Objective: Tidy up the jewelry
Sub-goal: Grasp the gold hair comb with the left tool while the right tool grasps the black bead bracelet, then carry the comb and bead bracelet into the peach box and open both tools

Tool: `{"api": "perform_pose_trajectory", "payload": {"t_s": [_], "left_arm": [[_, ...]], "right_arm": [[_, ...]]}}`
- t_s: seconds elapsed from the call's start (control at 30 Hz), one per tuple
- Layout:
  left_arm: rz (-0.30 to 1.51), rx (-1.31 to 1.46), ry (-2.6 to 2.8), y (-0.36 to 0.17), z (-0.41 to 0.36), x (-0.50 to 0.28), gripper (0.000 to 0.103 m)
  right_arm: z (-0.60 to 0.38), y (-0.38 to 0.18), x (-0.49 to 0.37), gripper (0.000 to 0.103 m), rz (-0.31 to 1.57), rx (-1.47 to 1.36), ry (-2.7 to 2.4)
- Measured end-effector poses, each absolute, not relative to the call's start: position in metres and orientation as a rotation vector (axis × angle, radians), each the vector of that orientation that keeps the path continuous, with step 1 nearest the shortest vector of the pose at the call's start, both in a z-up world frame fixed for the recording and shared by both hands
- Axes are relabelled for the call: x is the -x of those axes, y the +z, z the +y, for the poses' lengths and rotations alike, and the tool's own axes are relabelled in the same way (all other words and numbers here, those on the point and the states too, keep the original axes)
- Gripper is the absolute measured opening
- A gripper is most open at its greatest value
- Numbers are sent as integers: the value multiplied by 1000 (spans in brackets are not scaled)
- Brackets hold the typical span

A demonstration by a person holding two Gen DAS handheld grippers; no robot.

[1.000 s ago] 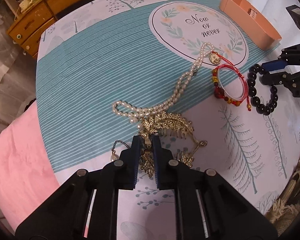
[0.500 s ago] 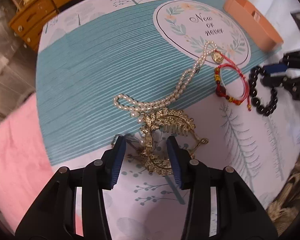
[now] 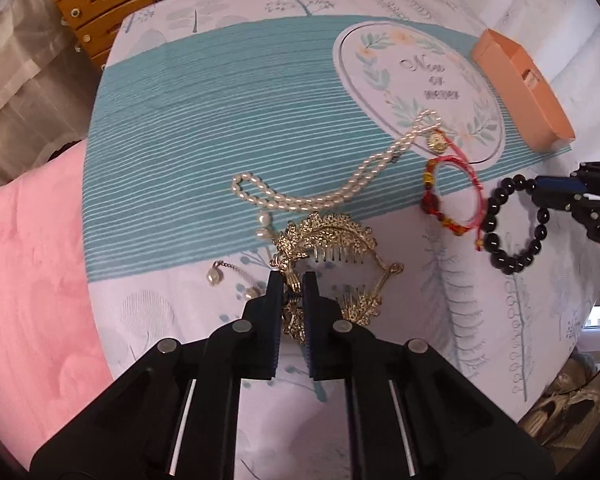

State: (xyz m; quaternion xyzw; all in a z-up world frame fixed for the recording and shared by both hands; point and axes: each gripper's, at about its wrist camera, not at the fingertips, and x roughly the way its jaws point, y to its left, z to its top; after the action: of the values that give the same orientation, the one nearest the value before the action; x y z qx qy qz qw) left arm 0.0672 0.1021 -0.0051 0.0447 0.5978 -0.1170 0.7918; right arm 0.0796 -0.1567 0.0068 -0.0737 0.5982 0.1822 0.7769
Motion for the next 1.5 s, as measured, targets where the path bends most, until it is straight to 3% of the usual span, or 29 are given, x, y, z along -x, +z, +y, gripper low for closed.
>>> {"api": "perform_pose_trajectory", "payload": {"t_s": [0.43,0.73,1.1,1.5], "left_arm": [[1034,-89,-298,119,43,-29,7],[917,-47,-377,176,-54,-64,7],[967,-77,-374,131,-181,-160,7],[1138,-8,-375,35,-234,-251,7]], "right_arm": [[-196,122,-45,14,1013,89,349],[-287,195,-36,14,867,-31,218],[-360,170,-72,14,908,-116,133],[-366,93,-115,14,1015,-190,212]]}}
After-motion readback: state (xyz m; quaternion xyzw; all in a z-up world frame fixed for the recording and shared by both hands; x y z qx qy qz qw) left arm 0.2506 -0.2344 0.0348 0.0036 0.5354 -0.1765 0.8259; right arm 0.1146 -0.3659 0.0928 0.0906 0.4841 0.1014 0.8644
